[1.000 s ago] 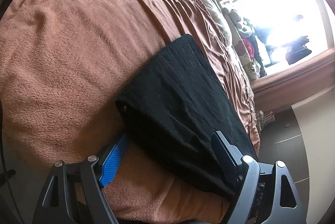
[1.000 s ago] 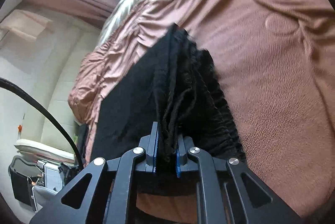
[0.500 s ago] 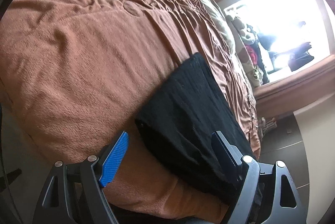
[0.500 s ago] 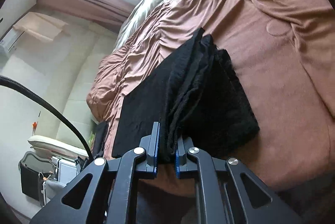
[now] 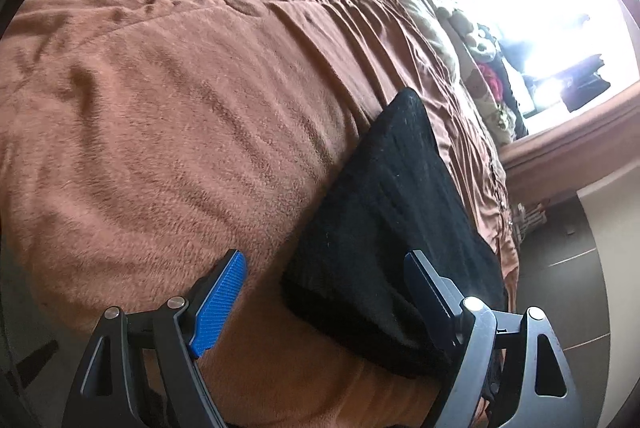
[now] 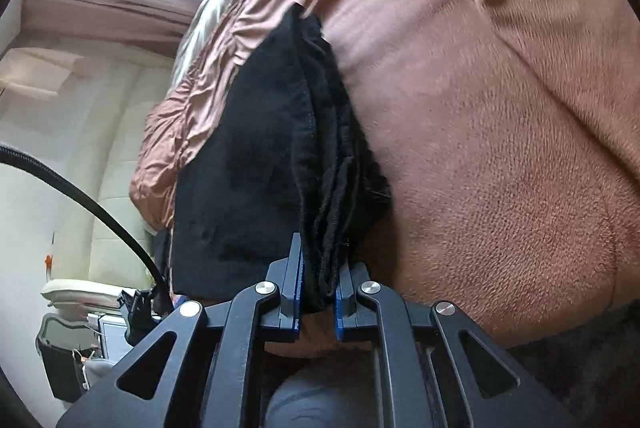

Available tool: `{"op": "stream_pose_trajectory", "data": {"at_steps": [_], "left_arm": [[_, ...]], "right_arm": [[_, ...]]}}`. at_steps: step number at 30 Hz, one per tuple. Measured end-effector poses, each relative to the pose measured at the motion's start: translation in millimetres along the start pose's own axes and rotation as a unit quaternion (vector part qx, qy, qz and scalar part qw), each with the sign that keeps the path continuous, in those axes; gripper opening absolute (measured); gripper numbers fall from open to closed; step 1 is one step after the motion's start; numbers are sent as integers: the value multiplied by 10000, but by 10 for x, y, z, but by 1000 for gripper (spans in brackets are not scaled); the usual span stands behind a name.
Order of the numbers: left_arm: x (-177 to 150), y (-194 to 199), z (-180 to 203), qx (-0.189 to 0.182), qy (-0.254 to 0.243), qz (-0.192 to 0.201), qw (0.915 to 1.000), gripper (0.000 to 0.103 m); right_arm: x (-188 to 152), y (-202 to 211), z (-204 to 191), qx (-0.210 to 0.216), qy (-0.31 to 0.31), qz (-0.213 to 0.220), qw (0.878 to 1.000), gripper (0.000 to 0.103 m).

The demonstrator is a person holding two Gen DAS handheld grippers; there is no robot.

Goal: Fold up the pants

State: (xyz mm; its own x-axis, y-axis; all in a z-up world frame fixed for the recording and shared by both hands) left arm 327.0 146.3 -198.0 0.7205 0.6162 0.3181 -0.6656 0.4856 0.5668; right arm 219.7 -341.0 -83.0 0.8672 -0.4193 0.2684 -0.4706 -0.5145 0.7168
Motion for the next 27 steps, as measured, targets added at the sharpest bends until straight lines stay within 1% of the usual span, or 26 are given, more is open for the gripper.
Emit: {"op": "stream_pose_trajectory", "data": {"at_steps": [3, 4, 5, 6, 7, 8, 9, 10, 11, 14, 15, 18, 21, 24, 26, 27], "left_arm": [[16, -81, 35, -137, -32, -99, 9999, 82], [19, -96, 41, -162, -10, -123, 9998, 78], [18, -121, 63, -263, 8, -156, 9995, 70], [5, -151, 84, -376, 30, -227, 9990, 64], [-10, -178, 85, -389, 57, -297, 9988, 54], [-29, -196, 65, -245, 44, -316, 9992, 42], [-47, -199, 47, -101, -28, -318, 9994, 37], [-52, -186, 54, -137, -54, -308, 9994, 27], [-67, -148, 88, -328, -58, -280, 9991, 17], [-74, -33, 141, -514, -77, -183, 9985, 11], [-80, 26, 176, -603, -26, -156, 9981, 10], [-79, 159, 299, -678, -60, -126, 9976, 9], [-129, 290, 400, -633, -176, -101, 9978, 9], [-206, 423, 451, -773, -149, -45, 9969, 9], [-238, 432, 442, -738, -183, -49, 9971, 10], [-260, 409, 411, -657, -225, -94, 9975, 10]], "right_arm": [[12, 19, -12, -6, -2, 26, 10000, 8], [24, 36, -22, -13, 15, 59, 10000, 8], [34, 59, -45, -40, 58, 106, 9999, 8], [41, 87, -65, -79, 105, 155, 9998, 8], [34, 107, -80, -112, 150, 184, 9997, 8], [38, 112, -92, -170, 182, 201, 9995, 8], [12, 112, -89, -192, 168, 181, 9995, 8], [-24, 93, -71, -205, 136, 138, 9996, 8], [-46, 86, -62, -230, 118, 111, 9996, 8], [-55, 79, -87, -260, 75, 39, 9996, 9], [-55, 90, -87, -275, 63, 37, 9996, 9], [-36, 148, -99, -305, 78, 54, 9995, 10], [-10, 246, -92, -437, 81, 148, 9989, 13], [9, 426, -120, -630, 115, 465, 9969, 14], [-16, 581, -161, -880, 225, 726, 9932, 14], [-30, 643, -183, -927, 275, 821, 9919, 14]]}}
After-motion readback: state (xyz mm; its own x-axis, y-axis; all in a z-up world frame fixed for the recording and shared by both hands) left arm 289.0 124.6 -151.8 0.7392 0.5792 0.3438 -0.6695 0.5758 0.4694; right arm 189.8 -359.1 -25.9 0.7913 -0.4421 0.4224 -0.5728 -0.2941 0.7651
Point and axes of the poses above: each gripper's, at about its wrist camera, not at the fingertips, and y roughly against the way its jaws point, z to its right, x to its top, the point moved 8 cm from there along -y, roughly the way its jaws point, and after that the axes turned 9 degrees about -x, right-handed, at the moved point
